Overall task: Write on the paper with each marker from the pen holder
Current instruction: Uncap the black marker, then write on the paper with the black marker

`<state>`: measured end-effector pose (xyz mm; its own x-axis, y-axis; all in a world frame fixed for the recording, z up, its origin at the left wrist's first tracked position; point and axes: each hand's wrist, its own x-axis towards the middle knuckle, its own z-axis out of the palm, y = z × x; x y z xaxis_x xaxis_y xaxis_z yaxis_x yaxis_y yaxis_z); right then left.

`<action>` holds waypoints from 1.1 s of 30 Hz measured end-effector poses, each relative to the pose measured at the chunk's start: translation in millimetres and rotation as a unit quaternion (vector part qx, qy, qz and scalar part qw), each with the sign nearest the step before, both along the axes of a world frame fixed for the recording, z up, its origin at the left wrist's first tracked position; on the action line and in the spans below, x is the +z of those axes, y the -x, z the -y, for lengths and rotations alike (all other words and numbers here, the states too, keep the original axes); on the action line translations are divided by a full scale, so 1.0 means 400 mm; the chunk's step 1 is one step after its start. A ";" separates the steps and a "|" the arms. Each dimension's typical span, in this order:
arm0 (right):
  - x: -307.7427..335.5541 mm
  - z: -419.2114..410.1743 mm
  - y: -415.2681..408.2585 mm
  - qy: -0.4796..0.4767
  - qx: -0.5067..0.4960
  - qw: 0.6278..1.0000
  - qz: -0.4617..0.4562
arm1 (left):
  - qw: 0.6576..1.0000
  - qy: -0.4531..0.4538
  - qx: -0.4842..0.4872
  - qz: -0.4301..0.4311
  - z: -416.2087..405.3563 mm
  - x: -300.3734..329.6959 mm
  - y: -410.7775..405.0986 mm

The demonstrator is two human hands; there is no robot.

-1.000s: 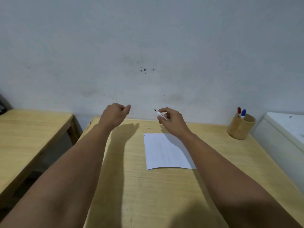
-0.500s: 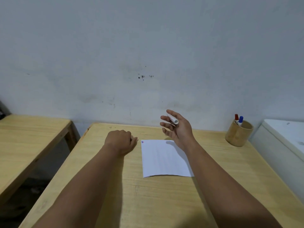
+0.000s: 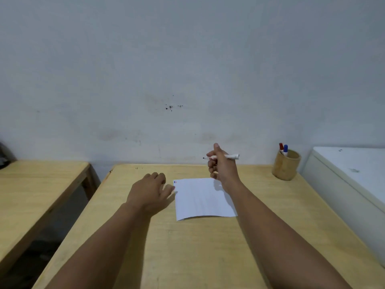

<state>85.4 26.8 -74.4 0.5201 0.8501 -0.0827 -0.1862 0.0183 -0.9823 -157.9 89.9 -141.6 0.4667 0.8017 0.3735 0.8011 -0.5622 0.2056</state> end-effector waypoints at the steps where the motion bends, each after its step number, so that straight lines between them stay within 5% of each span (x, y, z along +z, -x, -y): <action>1: -0.005 0.000 0.007 0.004 -0.006 1.000 0.012 | 1.000 -0.003 -0.026 0.010 0.020 -0.013 0.000; 8: -0.059 -0.037 0.085 0.023 0.012 0.995 0.093 | 0.996 0.044 -0.043 -0.069 0.075 -0.043 0.026; 18: -0.150 -0.118 0.167 0.059 0.020 0.986 0.158 | 0.997 0.048 -0.043 -0.040 0.066 -0.065 0.039; 27: -0.203 -0.136 0.162 0.069 -0.003 0.990 0.121 | 0.998 0.042 -0.026 -0.046 0.076 -0.069 0.042; 33: -0.216 -0.140 0.160 0.072 0.002 0.988 0.139 | 0.989 0.115 -0.008 -0.088 0.079 -0.067 0.040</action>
<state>21.3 82.9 -160.7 0.5357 0.8424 -0.0580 0.0915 -0.1262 -0.9878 -174.1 58.3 -168.2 0.5212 0.8483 0.0936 0.8273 -0.5291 0.1887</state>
